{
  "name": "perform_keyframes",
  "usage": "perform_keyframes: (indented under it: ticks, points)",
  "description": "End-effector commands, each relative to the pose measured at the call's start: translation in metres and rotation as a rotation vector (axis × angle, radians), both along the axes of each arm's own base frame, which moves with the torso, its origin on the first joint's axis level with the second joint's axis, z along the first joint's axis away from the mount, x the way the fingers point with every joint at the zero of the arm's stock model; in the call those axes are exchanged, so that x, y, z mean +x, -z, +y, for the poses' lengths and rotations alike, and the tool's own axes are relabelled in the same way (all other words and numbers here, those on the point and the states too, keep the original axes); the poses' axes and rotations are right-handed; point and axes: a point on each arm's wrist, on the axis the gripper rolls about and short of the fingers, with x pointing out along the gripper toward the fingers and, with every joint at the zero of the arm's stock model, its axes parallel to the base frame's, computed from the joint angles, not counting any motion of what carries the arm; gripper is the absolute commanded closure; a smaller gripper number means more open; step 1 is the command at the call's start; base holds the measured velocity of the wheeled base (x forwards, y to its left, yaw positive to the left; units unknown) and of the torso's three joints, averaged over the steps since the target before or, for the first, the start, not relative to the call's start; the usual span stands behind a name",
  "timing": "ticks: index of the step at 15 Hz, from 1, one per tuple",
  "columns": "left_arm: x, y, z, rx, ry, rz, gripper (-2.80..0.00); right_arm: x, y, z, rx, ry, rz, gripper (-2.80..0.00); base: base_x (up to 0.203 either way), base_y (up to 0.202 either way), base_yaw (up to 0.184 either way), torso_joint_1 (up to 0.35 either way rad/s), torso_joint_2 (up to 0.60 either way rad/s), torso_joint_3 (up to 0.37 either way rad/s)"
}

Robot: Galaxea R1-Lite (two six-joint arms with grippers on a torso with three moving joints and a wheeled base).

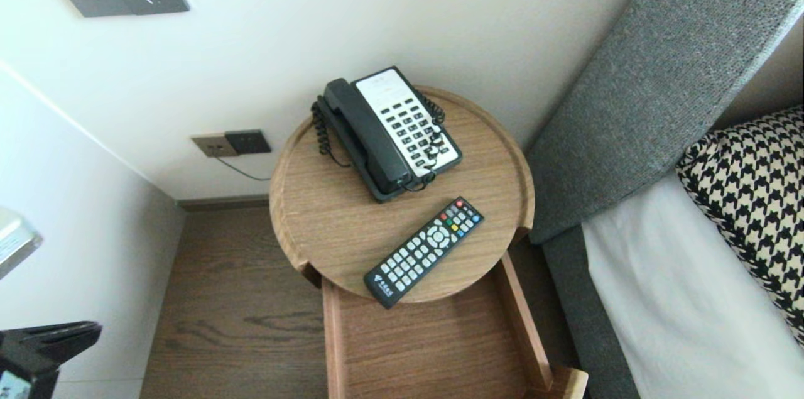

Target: Close the nightstand drawer

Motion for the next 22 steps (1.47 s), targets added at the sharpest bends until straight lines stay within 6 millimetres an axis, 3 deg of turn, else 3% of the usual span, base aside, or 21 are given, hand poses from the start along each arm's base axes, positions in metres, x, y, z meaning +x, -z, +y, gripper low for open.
perform_keyframes:
  ticks: [1,3,7,13,18,22]
  points:
    - [-0.024,0.003,0.028,-0.026,-0.025,-0.047,0.00,0.000,0.000,0.000,-0.001,-0.001,-0.003,0.00,0.000,0.000,0.000,0.000,0.00,0.000]
    - [-0.026,0.009,0.035,-0.050,-0.095,0.002,0.00,0.000,0.000,0.000,-0.001,-0.001,-0.003,0.00,0.000,0.000,0.000,0.000,0.00,0.000]
    - [-0.031,0.037,0.032,-0.121,0.190,0.213,0.00,0.000,0.000,0.000,-0.001,-0.001,-0.003,0.00,0.000,0.000,0.000,0.000,0.00,0.000]
    - [-0.009,0.075,0.006,-0.252,0.499,0.515,0.00,0.000,0.000,0.000,-0.001,-0.001,-0.003,0.00,0.000,0.000,0.000,0.000,0.00,0.000]
    - [0.022,0.096,-0.033,-0.195,0.613,0.638,0.00,0.000,0.000,0.000,-0.001,-0.001,-0.003,0.00,0.000,0.000,0.000,0.000,0.00,0.000]
    - [0.034,0.115,-0.083,-0.074,0.656,0.604,0.00,0.000,0.000,0.000,-0.001,-0.001,-0.003,0.00,0.000,0.000,0.000,0.000,0.00,0.000]
